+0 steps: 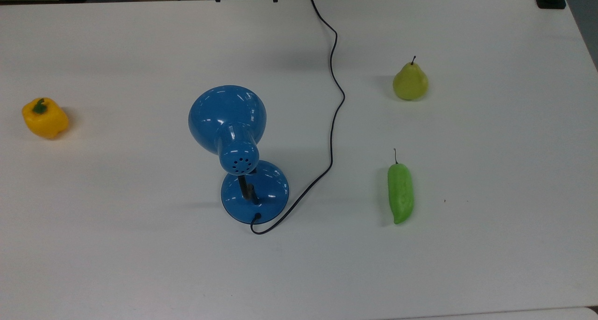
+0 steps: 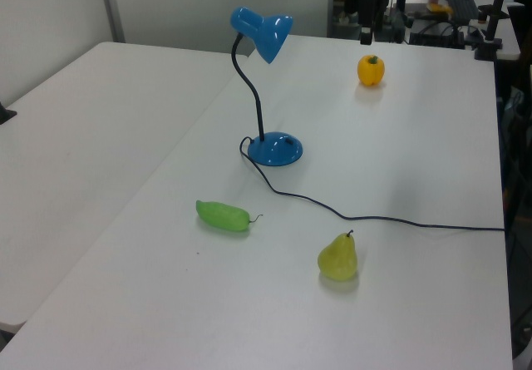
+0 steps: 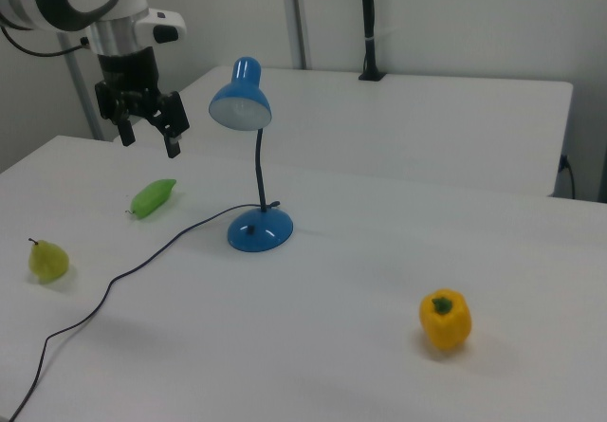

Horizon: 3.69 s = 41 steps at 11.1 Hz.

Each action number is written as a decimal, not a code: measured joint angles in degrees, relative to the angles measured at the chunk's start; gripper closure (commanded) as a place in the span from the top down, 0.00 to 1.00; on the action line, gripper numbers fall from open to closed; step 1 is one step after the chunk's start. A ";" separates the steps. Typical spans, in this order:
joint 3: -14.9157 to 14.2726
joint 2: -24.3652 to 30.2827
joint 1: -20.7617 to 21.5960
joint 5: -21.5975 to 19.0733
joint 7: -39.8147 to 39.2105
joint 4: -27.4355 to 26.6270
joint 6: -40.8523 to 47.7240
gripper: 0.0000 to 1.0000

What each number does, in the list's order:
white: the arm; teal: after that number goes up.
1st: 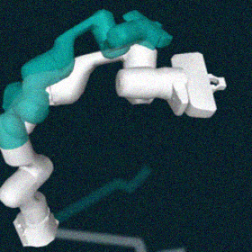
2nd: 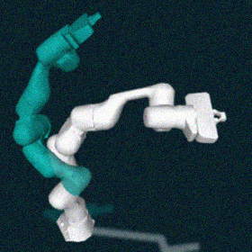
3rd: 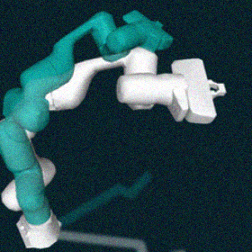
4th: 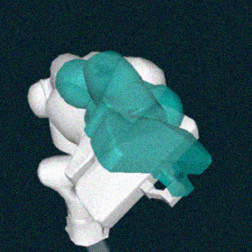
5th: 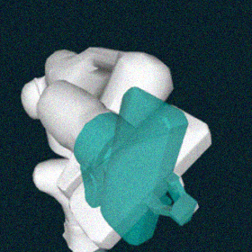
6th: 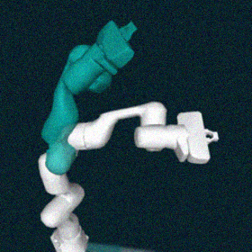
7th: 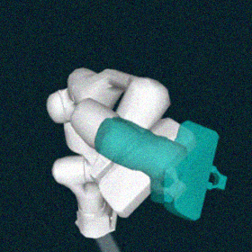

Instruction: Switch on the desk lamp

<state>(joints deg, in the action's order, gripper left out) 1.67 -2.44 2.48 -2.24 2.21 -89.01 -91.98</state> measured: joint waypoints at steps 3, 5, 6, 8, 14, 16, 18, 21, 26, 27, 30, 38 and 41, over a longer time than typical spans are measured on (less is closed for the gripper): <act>-0.07 0.64 0.09 0.00 0.00 -0.06 0.00 1.00; -0.08 1.30 0.09 0.00 0.00 -0.27 0.00 1.00; -0.08 1.42 0.09 0.00 0.00 -0.32 0.00 1.00; -0.08 1.71 0.09 0.00 0.00 -0.43 0.00 1.00; -0.08 1.92 0.09 0.00 -0.07 -0.68 0.00 0.53; -0.09 2.00 0.09 0.00 -0.09 -0.77 0.00 0.18; -0.10 2.02 0.09 0.00 -0.12 -0.84 0.00 0.00; -0.10 2.03 0.09 -0.01 -0.14 -0.90 -0.67 0.00; -0.10 2.05 0.11 -0.53 -2.97 -2.62 -1.78 0.00; -0.10 2.04 0.13 -1.04 -3.28 -3.62 -3.27 0.00; -0.10 1.98 0.14 -1.18 -3.60 -7.22 -8.40 0.00; -0.10 -3.44 0.14 -1.18 -3.61 -16.38 -37.82 0.00; -0.11 -7.78 0.13 -1.18 -3.61 -16.40 -44.92 0.00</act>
<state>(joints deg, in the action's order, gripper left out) 1.56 -10.22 2.62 -3.42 -1.40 -105.41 -136.90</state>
